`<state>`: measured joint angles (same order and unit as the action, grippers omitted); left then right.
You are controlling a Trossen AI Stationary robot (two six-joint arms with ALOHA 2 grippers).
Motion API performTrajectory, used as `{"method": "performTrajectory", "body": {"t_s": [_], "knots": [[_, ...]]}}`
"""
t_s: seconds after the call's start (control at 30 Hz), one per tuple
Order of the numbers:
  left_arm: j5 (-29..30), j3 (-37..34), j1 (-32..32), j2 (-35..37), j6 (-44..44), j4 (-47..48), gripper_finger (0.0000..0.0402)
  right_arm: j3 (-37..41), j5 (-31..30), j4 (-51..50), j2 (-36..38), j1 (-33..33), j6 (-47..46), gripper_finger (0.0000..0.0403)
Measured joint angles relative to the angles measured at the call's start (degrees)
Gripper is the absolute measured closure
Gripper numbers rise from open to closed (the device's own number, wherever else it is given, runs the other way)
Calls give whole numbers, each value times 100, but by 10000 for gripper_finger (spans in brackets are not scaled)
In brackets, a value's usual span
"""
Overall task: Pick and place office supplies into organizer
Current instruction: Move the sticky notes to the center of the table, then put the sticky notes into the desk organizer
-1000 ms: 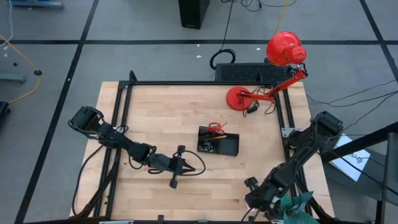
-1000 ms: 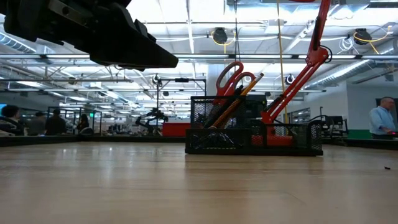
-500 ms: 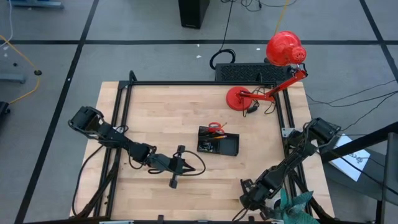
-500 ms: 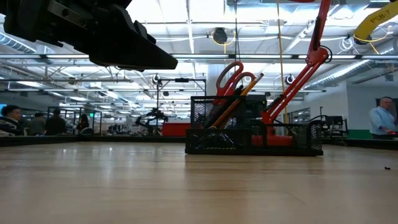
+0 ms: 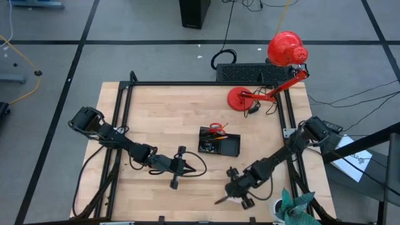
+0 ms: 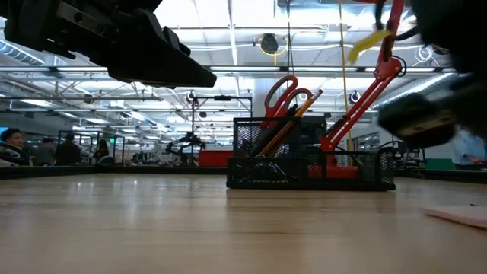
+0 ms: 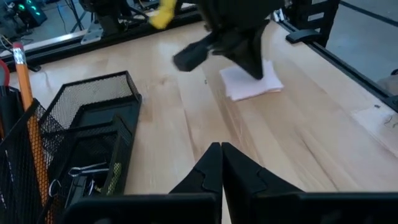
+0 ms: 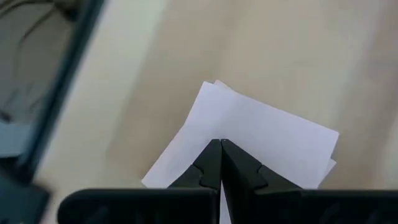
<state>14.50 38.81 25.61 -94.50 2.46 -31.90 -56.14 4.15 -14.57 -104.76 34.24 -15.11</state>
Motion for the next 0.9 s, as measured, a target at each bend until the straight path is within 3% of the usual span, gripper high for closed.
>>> {"method": "performTrajectory", "body": {"t_s": [0.17,0.5,0.63,0.9], "knots": [[-4,0,2,0,-27,61,377,4,-122,-7,-4,-394,209,403],[-11,0,2,0,-119,169,389,27,-1409,164,235,-389,805,396],[-11,0,2,0,-131,278,398,40,-1789,233,510,-55,1019,355],[-11,0,2,0,-153,303,376,-164,-2255,307,694,469,991,227]]}}
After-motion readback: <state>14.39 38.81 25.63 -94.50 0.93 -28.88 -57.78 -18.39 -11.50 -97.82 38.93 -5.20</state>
